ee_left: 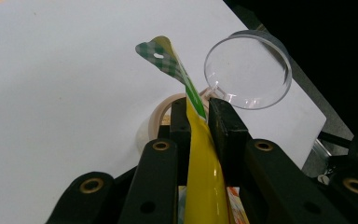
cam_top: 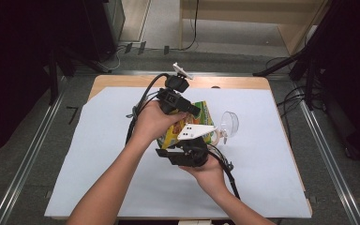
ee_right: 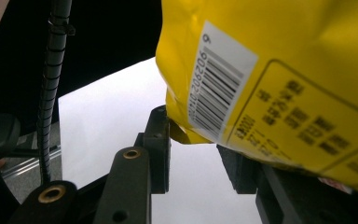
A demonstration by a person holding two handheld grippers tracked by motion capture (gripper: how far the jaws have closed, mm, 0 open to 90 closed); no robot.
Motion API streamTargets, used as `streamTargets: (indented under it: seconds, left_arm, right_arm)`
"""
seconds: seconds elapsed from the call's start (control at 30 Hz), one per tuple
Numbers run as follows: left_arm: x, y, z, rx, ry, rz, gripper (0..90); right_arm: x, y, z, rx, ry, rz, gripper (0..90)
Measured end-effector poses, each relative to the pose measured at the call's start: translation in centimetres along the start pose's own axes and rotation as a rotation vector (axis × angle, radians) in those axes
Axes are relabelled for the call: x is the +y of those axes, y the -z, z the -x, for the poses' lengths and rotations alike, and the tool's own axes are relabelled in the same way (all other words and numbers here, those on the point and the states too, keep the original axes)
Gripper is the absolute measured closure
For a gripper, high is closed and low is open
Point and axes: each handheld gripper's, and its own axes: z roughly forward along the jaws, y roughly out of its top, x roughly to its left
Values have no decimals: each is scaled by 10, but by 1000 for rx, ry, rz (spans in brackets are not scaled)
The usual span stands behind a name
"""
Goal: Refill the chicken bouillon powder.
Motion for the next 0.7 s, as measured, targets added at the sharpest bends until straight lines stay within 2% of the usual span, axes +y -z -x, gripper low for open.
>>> streamTargets:
  seconds: [0.2,0.3,0.47,0.6,0.7]
  left_arm:
    - [-2,2,-1,5,0,17,807]
    - [-3,1,0,11,-5,6,807]
    - [-3,1,-2,5,6,8,807]
    - [-3,2,-3,2,14,5,806]
    - [-4,3,0,2,0,8,806]
  right_arm:
    - [0,1,-1,-26,23,-1,653]
    - [0,0,-2,-11,14,-4,660]
    - [0,-1,-3,-17,12,0,661]
    - [0,-1,-8,-61,46,-4,663]
    - [0,-1,-6,-35,29,3,671]
